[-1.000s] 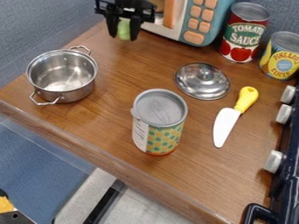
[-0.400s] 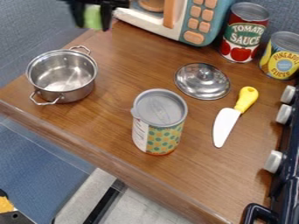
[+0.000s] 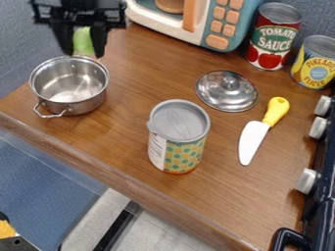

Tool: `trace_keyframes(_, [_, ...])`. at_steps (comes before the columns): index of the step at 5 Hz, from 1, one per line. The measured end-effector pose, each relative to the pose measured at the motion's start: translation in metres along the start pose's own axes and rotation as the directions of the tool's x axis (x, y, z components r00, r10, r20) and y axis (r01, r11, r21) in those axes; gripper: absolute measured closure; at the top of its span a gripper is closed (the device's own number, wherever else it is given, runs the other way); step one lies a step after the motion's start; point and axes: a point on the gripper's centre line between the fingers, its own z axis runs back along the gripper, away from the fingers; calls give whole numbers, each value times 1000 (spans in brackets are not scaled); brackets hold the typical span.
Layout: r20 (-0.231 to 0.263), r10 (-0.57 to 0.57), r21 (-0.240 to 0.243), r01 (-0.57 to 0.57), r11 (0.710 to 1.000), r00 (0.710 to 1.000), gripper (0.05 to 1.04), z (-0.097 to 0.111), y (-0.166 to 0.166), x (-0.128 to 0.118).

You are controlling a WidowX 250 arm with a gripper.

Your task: Put the green object in a silver pot

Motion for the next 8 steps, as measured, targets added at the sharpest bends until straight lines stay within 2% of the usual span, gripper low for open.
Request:
trace_keyframes(1, [0,24,3,-24,1000,1000,568,-8,6,-4])
trace_keyframes(2, [25,45,26,-46,999,999,568,-24,13,4])
trace_keyframes(3, [-24,45,42,-44,998,999,568,-45,19,1])
trace_keyframes(4, [-66,31,65,-26,998,997,568,-56,22,-5])
trace_keyframes(5, [-79,30,60,-25,998,996,499,-57,21,-7])
trace_keyframes(6, [-123,95,53,-89,995,988,195,-57,22,-13])
trace_keyframes(7, [-132,123,39,-119,992,983,65,-51,27,-9])
trace_keyframes(8, [-97,132,8,-132,991,986,73,-31,27,0])
